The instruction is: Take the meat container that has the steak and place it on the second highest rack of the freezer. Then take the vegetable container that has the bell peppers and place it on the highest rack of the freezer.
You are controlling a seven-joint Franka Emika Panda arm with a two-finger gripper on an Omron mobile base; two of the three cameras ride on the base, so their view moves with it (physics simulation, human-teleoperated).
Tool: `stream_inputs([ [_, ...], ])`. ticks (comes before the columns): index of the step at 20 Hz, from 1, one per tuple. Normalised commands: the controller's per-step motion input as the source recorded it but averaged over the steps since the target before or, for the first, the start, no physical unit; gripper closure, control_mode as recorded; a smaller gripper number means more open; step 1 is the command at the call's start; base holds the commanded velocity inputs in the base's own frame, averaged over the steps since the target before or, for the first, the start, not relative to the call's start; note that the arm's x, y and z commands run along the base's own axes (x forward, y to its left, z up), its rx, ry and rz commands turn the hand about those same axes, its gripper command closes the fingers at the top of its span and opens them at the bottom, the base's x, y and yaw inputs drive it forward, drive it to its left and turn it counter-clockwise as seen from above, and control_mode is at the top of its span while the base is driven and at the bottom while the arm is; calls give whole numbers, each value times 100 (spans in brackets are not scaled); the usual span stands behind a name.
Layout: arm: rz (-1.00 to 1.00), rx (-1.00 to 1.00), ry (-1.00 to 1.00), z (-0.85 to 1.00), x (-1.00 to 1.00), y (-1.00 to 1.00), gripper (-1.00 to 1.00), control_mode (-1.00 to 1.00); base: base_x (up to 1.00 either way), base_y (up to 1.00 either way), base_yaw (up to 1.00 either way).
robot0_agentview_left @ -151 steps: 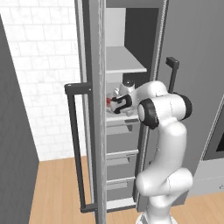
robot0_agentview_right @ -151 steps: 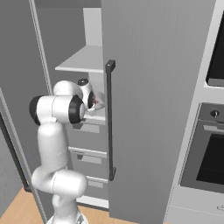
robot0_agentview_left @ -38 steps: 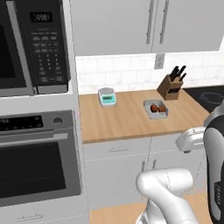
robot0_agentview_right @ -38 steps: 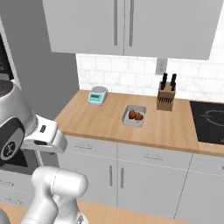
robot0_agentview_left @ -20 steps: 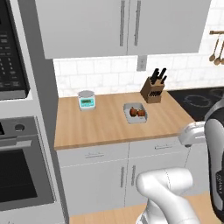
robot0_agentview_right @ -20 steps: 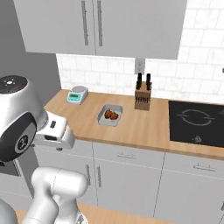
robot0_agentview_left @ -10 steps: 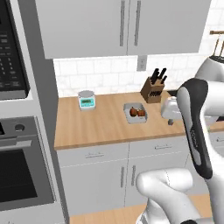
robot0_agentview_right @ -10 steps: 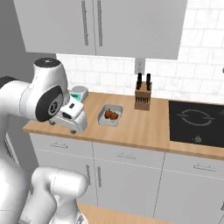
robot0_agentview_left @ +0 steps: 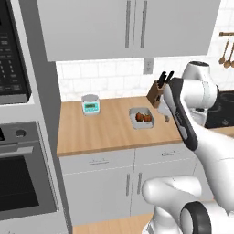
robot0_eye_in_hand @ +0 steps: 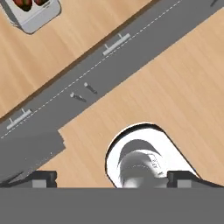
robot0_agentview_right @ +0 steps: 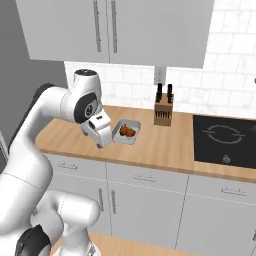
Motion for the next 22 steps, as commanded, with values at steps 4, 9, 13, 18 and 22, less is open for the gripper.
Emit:
stream_inputs([
  [4,-30,17,1,-57,66,-15,-100,-100,0,0,0],
  [9,-23,16,0,-11,45,0,-100,-100,0,0,0],
  [13,-22,5,0,-4,44,0,-100,-100,0,0,0],
  [18,-24,1,0,-20,27,2,-100,-100,0,0,0],
  [22,-22,0,0,-27,12,9,-100,-100,0,0,0],
])
